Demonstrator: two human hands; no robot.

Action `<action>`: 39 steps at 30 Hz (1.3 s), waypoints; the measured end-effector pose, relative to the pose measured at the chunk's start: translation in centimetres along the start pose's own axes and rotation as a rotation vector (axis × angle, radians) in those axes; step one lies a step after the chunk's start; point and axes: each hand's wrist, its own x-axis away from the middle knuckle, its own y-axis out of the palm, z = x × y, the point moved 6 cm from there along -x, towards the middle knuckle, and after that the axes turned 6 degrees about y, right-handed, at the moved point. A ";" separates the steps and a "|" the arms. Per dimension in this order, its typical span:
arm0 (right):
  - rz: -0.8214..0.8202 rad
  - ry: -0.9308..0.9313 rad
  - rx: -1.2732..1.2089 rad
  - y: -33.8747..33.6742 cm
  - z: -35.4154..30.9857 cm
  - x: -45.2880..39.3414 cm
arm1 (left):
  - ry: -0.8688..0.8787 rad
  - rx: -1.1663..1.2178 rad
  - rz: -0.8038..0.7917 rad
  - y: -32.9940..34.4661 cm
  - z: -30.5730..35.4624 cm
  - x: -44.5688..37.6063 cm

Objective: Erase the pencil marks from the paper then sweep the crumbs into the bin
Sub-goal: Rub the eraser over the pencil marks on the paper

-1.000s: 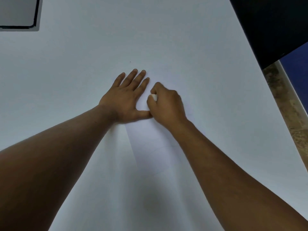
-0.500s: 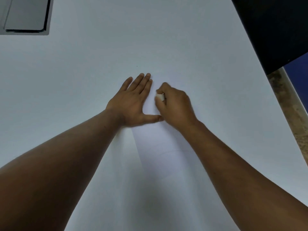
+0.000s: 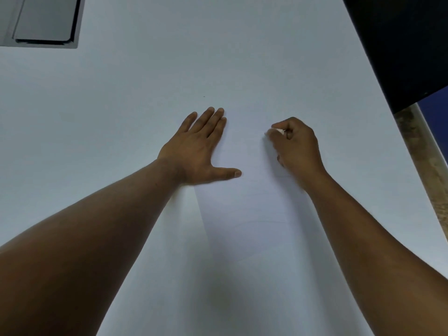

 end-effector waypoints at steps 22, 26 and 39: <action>-0.086 0.090 -0.355 4.2 0.8 4.0 | -0.030 0.027 0.017 -0.3 -2.5 5.7; -0.085 0.092 -0.366 4.8 0.8 4.2 | -0.024 0.054 0.074 -0.6 -2.5 5.7; -0.051 0.118 -0.389 4.5 1.1 4.1 | -0.097 0.485 0.334 -2.5 3.8 -0.9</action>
